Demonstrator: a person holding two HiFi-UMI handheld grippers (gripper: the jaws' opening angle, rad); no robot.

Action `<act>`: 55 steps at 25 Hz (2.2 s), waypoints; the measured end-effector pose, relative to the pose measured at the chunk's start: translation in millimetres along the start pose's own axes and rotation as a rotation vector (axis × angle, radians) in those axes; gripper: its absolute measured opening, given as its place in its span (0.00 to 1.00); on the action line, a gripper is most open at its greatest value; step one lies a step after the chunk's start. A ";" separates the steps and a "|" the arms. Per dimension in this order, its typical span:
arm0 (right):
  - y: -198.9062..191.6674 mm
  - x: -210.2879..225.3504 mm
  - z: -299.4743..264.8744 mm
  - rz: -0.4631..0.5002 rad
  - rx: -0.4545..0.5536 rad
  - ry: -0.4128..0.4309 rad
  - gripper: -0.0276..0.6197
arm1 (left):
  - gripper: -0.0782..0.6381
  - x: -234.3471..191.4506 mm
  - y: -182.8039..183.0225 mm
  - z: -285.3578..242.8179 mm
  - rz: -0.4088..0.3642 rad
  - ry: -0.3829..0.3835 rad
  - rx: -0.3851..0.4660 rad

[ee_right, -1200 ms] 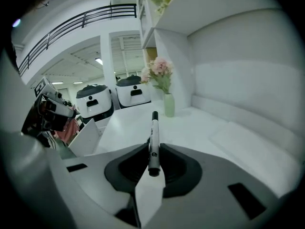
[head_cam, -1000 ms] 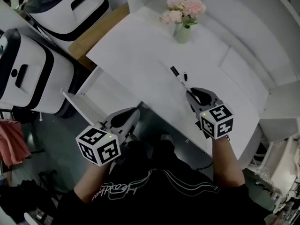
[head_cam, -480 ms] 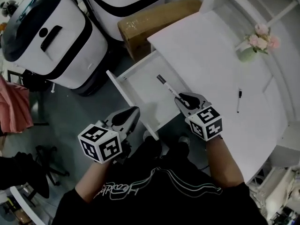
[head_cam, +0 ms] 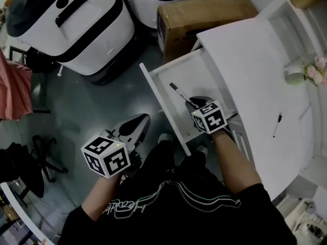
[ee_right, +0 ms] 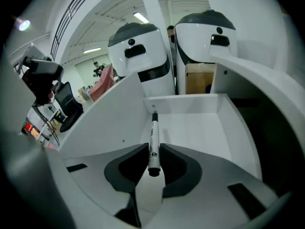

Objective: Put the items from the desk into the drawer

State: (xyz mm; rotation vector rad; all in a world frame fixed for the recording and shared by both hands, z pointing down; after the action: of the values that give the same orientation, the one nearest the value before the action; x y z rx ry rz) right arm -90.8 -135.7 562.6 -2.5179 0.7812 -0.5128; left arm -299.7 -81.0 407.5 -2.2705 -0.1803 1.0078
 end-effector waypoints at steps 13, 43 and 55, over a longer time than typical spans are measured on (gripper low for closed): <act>-28.5 13.7 -102.2 0.068 -0.222 0.004 0.18 | 0.14 -49.6 -27.9 2.6 0.151 0.061 0.024; -47.1 58.7 288.9 -0.586 0.762 0.270 0.13 | 0.14 161.6 23.0 -110.4 -0.162 -0.253 -0.067; -196.4 158.7 398.5 -0.559 0.718 -0.201 0.14 | 0.14 305.8 -19.2 -197.1 -0.284 -0.374 -0.214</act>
State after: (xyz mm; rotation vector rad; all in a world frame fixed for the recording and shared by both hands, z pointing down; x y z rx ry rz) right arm 303.0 36.0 367.7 -2.0162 -0.1927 -0.5736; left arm 55.0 -53.2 328.9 -2.1374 -0.7789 1.2960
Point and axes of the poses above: the fingertips, and each gripper's own axes: z backward along the fingers, x to its right, y out of its top, the point moved 6 cm from there along z, backward along the fingers, and after that the axes turned 2 degrees about -x, right-handed, at the moved point
